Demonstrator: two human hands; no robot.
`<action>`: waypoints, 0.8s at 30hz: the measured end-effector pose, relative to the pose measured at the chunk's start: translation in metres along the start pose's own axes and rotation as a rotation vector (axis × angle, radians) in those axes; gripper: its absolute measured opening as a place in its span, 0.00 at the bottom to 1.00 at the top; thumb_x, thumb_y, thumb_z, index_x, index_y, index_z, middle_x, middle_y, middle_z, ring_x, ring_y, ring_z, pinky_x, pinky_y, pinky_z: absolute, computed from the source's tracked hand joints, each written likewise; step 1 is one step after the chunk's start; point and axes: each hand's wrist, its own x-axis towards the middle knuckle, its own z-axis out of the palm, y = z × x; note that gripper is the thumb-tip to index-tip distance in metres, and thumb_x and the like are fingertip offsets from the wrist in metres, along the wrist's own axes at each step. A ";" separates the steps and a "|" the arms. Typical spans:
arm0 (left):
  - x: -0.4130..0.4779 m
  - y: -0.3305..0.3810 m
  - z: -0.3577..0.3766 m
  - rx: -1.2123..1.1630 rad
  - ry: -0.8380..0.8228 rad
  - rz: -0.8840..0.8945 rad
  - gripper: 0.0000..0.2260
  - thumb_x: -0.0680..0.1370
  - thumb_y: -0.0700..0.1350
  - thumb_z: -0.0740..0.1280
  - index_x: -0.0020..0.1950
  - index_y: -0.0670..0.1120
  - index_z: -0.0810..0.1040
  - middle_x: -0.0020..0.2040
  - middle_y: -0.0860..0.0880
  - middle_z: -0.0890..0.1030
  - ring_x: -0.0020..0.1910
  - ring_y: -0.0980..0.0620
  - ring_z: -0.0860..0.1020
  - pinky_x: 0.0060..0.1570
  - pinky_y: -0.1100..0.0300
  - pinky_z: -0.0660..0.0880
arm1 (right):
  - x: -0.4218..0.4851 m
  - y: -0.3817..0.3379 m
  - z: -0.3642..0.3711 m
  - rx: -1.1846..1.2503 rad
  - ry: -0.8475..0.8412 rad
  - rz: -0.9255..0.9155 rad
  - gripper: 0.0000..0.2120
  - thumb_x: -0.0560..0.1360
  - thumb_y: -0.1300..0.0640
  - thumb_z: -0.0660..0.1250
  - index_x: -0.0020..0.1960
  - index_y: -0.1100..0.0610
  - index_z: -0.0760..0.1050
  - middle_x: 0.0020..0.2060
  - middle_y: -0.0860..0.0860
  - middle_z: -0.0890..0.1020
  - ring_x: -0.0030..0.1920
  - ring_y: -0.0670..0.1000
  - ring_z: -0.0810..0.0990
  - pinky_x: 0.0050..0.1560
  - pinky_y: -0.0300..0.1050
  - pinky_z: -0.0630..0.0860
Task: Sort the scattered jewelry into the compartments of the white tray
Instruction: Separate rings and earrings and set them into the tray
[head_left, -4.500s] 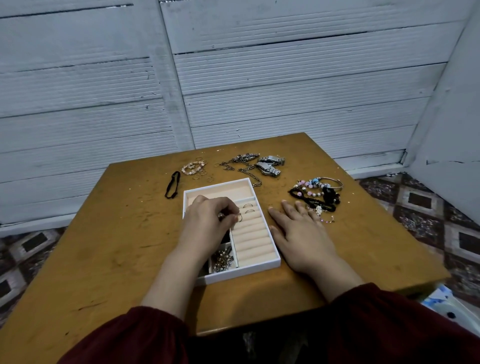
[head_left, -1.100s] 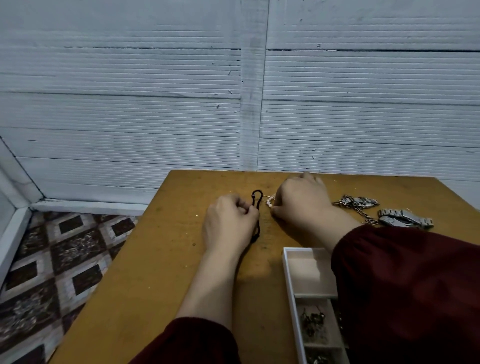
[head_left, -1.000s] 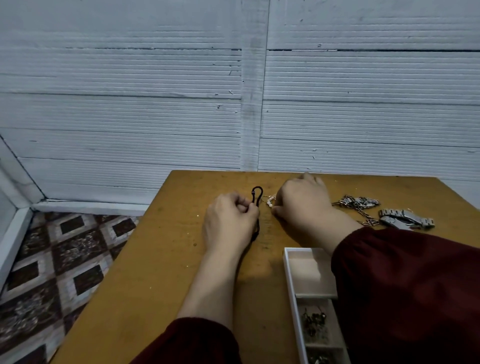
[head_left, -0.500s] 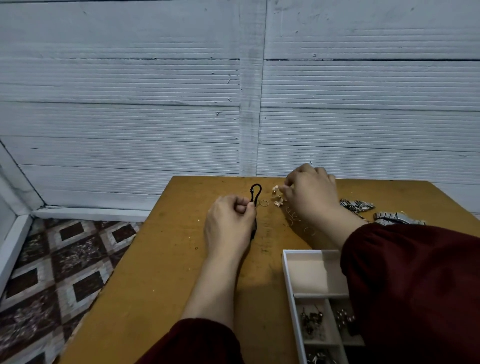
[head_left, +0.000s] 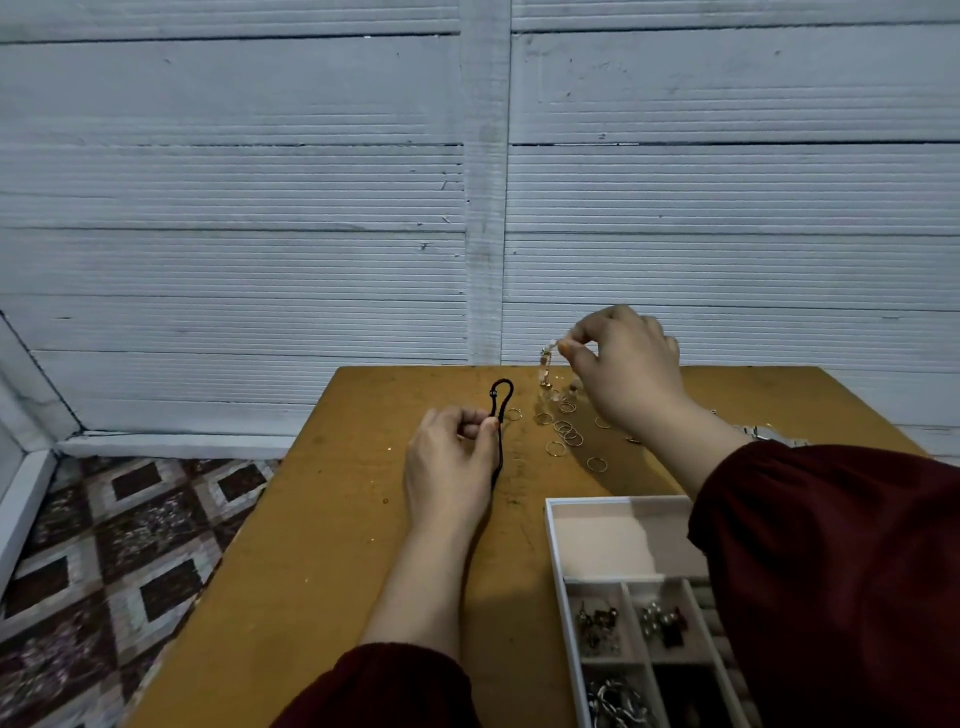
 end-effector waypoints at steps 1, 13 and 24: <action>-0.002 0.000 0.000 -0.001 -0.001 0.003 0.01 0.75 0.47 0.70 0.44 0.53 0.79 0.42 0.52 0.79 0.42 0.53 0.78 0.42 0.55 0.76 | -0.003 0.000 -0.002 0.010 0.002 0.003 0.10 0.79 0.47 0.61 0.53 0.49 0.78 0.60 0.49 0.74 0.64 0.56 0.67 0.61 0.50 0.61; -0.026 0.010 -0.024 -0.078 0.066 0.013 0.07 0.75 0.43 0.70 0.42 0.56 0.78 0.42 0.57 0.77 0.39 0.62 0.75 0.39 0.63 0.73 | -0.057 0.007 -0.028 0.089 0.000 -0.022 0.04 0.78 0.47 0.61 0.46 0.45 0.74 0.57 0.47 0.75 0.62 0.54 0.68 0.59 0.48 0.60; -0.072 0.038 -0.040 -0.262 0.100 0.010 0.12 0.74 0.40 0.71 0.41 0.58 0.77 0.44 0.49 0.80 0.37 0.64 0.75 0.38 0.72 0.71 | -0.102 0.011 -0.067 0.216 0.062 -0.003 0.07 0.78 0.48 0.62 0.51 0.48 0.78 0.51 0.44 0.72 0.61 0.52 0.68 0.57 0.46 0.59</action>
